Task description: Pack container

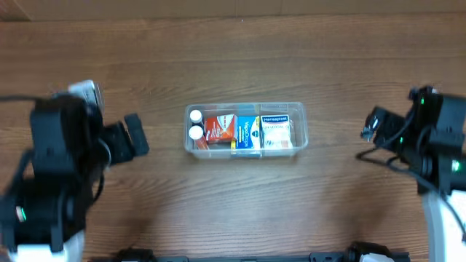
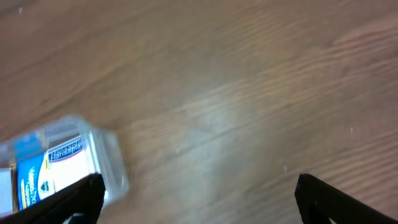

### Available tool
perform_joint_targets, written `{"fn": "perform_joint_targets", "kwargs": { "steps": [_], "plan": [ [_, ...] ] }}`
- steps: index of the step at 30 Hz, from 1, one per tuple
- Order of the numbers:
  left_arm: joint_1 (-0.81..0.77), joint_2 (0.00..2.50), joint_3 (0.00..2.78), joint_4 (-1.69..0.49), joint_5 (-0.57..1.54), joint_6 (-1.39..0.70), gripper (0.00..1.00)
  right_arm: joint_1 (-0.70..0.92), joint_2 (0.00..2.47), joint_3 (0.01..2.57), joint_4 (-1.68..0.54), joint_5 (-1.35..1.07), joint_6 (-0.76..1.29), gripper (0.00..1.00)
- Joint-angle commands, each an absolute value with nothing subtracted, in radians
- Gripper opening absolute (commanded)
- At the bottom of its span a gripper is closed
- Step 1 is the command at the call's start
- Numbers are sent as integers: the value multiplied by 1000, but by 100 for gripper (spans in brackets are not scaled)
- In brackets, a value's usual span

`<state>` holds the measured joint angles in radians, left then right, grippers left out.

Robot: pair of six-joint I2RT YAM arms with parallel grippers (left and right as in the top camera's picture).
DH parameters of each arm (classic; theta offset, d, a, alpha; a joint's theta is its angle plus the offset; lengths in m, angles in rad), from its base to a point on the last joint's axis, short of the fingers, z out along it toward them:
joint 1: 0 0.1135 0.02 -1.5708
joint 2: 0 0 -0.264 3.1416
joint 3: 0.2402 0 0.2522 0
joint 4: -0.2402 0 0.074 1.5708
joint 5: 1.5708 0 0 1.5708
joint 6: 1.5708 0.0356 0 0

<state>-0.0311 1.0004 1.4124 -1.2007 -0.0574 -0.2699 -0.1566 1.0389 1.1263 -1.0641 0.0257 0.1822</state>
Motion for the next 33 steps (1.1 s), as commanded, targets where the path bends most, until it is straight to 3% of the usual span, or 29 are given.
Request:
{"fn": "perform_joint_targets", "kwargs": {
  "steps": [1,4,17,22,28,33],
  "plan": [
    [-46,733,1130,-1161,-107,-348,100,-158,898,1042,-1122,-1,170,100],
    [-46,627,1027,-1165,-101,-377,100,-159,880,1041,-1184,-1,171,100],
    [-46,634,1016,-1222,-101,-378,100,-154,1002,1040,-1174,20,172,100],
    [-46,634,1016,-1222,-101,-378,100,27,738,920,-830,29,109,100],
    [-46,634,1016,-1222,-101,-378,100,40,303,583,-597,20,104,100],
    [-46,634,1016,-1223,-101,-378,100,39,93,369,-353,22,103,100]
  ]
}}
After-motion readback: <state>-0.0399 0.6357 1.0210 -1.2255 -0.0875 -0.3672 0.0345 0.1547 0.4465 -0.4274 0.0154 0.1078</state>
